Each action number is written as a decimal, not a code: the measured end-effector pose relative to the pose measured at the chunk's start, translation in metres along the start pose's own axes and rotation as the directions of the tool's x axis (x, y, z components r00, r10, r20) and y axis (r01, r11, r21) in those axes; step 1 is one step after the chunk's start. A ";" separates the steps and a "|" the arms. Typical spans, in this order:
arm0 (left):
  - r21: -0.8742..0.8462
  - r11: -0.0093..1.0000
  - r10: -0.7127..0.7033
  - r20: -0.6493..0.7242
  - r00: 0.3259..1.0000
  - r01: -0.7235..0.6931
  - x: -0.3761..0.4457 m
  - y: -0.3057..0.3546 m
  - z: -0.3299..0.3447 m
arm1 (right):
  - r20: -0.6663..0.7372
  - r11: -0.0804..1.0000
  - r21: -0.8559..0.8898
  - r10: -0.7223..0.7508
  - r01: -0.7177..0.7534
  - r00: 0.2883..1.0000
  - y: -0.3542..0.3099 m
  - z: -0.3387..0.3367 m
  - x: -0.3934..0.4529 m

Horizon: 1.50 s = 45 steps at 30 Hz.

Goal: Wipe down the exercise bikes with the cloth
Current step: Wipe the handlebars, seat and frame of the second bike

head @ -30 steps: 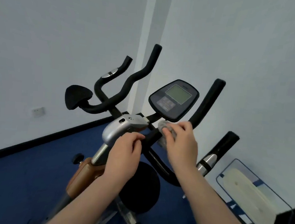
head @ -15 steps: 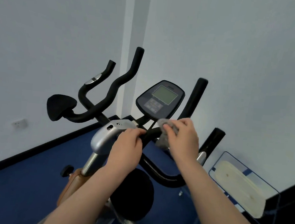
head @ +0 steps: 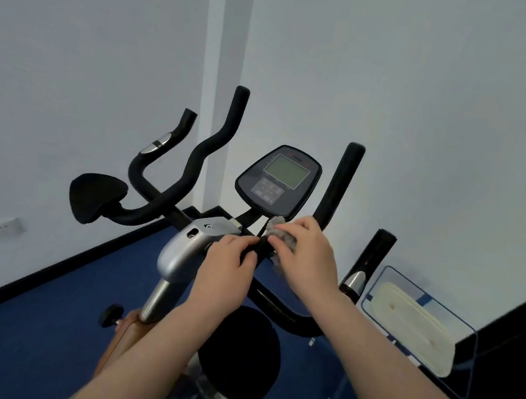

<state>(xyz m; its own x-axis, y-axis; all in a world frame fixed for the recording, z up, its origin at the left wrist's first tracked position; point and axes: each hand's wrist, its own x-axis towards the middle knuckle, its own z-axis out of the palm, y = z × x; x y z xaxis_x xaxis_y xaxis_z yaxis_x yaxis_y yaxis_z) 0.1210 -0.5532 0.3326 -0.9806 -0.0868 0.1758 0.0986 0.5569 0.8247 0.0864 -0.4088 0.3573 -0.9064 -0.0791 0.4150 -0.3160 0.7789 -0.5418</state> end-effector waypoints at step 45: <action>-0.124 0.985 -0.140 -0.175 0.975 0.120 0.060 0.074 0.067 | 0.115 0.939 -0.290 -0.161 0.188 0.980 0.068 -0.085 0.077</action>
<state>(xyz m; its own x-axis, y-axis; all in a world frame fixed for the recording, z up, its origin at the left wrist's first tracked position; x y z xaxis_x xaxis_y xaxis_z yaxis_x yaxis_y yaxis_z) 0.0577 -0.4618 0.3677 -0.9399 -0.3069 0.1495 0.0009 0.4355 0.9002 0.0190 -0.3090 0.4148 -0.8698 -0.2744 0.4101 -0.3859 0.8962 -0.2188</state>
